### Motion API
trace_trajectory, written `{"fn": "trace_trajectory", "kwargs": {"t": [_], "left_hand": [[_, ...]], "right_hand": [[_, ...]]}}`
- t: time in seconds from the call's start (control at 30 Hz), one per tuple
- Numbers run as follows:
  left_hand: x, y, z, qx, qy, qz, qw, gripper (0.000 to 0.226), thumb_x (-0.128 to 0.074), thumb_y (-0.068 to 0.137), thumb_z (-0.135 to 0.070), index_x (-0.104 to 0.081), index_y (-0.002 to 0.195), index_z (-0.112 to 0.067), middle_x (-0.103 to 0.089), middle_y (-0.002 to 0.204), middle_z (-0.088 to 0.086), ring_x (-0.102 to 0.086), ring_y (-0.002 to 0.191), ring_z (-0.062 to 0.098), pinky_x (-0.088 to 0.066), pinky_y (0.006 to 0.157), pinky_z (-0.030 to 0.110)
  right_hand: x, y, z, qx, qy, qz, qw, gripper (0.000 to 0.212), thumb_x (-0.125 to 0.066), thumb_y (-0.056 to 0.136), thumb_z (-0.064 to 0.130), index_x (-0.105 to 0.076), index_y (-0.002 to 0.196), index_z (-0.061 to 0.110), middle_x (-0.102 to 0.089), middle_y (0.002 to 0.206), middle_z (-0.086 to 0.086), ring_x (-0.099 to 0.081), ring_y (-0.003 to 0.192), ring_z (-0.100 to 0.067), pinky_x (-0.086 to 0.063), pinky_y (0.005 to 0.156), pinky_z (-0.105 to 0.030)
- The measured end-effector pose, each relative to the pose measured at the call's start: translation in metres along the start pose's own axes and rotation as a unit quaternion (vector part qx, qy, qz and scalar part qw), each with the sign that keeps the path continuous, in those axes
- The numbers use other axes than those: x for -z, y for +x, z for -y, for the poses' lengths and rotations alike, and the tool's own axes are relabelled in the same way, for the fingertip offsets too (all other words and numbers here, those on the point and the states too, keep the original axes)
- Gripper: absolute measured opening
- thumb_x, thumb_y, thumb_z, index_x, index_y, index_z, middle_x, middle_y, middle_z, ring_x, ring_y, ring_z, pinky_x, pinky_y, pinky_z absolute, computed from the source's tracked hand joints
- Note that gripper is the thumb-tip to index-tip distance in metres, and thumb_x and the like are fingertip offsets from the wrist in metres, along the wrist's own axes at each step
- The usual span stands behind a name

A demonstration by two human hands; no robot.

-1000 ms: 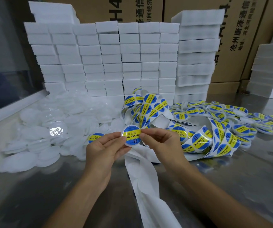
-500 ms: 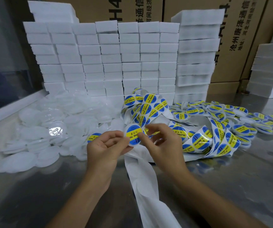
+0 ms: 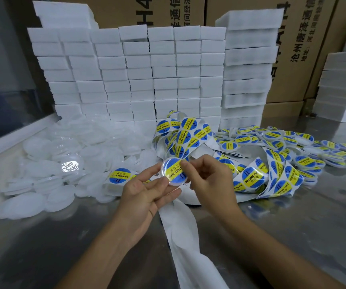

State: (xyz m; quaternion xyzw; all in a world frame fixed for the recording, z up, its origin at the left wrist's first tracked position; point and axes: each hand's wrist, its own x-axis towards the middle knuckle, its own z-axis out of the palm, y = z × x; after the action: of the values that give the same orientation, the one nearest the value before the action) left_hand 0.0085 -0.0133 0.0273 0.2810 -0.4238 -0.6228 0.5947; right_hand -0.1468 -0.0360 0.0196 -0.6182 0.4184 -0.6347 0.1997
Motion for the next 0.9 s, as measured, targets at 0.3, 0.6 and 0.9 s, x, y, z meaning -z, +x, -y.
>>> {"fn": "trace_trajectory", "kwargs": {"t": [0.3, 0.6, 0.9], "left_hand": [[-0.0015, -0.0027, 0.0022, -0.019, 0.046, 0.024, 0.998, 0.031, -0.063, 0.076, -0.013, -0.078, 0.102, -0.023, -0.074, 0.109, 0.008, -0.071, 0.099, 0.022, -0.058, 0.073, 0.027], [-0.0028, -0.0023, 0.0044, -0.026, 0.077, 0.023, 0.996, 0.027, -0.063, 0.076, -0.017, -0.079, 0.096, -0.025, -0.076, 0.100, 0.007, -0.074, 0.083, 0.018, -0.058, 0.066, 0.026], [0.0014, -0.0005, 0.0015, -0.042, 0.105, -0.041, 0.993, 0.021, -0.064, 0.075, -0.019, -0.079, 0.089, -0.020, -0.077, 0.094, 0.007, -0.074, 0.084, 0.023, -0.058, 0.062, 0.027]], "right_hand": [[-0.0021, -0.0033, 0.0034, -0.007, -0.067, 0.019, 0.998, 0.042, -0.075, 0.071, 0.059, -0.062, 0.080, 0.020, -0.055, 0.054, 0.007, -0.051, 0.049, -0.006, -0.043, 0.052, -0.023], [-0.0024, -0.0043, 0.0011, -0.047, -0.045, 0.039, 0.997, 0.041, -0.070, 0.077, 0.058, -0.056, 0.077, 0.020, -0.060, 0.054, 0.002, -0.059, 0.050, -0.012, -0.049, 0.057, -0.034], [0.0034, 0.0001, 0.0029, -0.050, 0.014, 0.118, 0.992, 0.014, -0.063, 0.095, 0.025, -0.060, 0.087, 0.014, -0.070, 0.062, -0.004, -0.063, 0.048, -0.008, -0.047, 0.049, -0.022]]}}
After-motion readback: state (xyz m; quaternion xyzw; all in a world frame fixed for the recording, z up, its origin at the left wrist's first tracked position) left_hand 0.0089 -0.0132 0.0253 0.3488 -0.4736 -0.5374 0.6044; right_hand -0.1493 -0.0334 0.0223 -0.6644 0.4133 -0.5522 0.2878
